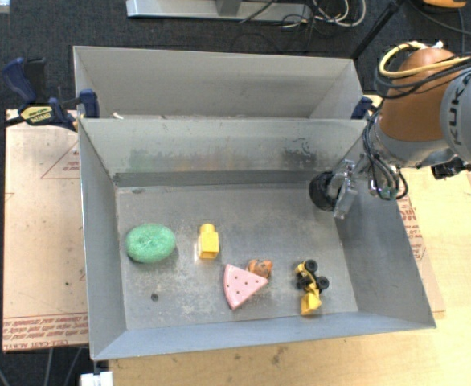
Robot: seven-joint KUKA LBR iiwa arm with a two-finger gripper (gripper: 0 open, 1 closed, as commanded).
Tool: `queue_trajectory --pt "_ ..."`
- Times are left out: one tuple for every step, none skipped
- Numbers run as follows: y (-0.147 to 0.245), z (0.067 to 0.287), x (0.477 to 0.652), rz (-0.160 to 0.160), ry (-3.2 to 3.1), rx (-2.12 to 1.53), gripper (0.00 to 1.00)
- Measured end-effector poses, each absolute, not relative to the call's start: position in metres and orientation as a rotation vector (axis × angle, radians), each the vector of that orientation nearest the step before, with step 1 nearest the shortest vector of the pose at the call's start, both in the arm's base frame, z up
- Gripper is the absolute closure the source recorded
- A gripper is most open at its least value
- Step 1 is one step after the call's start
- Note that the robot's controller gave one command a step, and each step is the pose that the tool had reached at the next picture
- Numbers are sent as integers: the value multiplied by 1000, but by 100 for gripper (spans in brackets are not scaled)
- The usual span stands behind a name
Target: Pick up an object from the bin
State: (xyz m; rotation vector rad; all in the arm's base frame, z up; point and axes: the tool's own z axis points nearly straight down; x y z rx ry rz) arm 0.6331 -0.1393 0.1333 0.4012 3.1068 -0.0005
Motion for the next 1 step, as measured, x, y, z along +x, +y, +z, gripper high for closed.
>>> queue_trajectory --pt "-145 292 634 -1 3093 487 100"
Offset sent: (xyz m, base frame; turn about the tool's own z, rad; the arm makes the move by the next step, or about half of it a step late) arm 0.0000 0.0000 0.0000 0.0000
